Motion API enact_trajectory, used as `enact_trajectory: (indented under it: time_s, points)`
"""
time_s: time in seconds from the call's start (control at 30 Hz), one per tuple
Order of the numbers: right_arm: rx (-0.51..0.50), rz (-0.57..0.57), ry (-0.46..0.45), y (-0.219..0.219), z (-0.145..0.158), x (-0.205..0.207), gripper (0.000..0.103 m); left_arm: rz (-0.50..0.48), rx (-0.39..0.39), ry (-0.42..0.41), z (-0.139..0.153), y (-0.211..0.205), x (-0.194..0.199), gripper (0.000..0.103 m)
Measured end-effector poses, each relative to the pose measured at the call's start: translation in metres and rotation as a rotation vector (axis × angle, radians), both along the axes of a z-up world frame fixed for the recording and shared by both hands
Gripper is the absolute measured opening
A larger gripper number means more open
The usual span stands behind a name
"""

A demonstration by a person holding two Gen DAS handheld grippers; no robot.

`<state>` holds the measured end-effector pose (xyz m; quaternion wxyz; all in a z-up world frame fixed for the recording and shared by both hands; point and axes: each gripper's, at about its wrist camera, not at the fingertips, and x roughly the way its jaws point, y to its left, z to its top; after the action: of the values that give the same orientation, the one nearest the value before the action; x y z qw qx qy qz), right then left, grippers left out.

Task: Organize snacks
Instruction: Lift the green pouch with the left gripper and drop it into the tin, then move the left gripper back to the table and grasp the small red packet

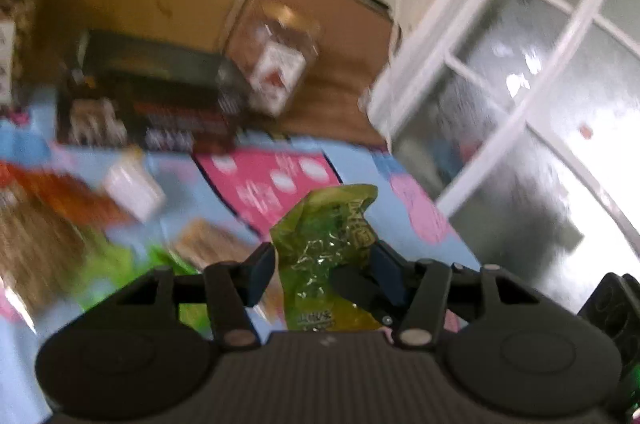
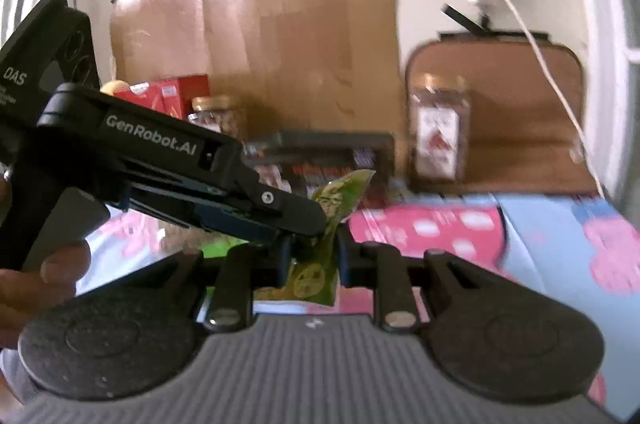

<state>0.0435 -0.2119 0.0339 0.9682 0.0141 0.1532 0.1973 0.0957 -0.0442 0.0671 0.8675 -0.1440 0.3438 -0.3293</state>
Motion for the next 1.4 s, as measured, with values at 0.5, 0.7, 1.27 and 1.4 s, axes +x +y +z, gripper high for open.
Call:
enact_trajectory:
  time_s: [0.5,0.7,1.27,1.4]
  points:
    - [0.057,0.092,-0.014,0.016,0.028,0.173,0.025,0.2,0.022,-0.083,0.034,0.025,0.154,0.054]
    - [0.076,0.07,0.043,0.016,0.013,0.212,0.025,0.212,0.05,-0.058,0.015,0.015,0.196,0.054]
    - [0.167,0.003,0.061,-0.012,0.005,0.179,0.044,0.292,0.008,-0.149,0.028,0.061,0.149,0.056]
    - [0.199,0.155,0.178,-0.005,-0.004,0.152,0.045,0.325,-0.023,-0.137,0.015,0.1,0.096,0.056]
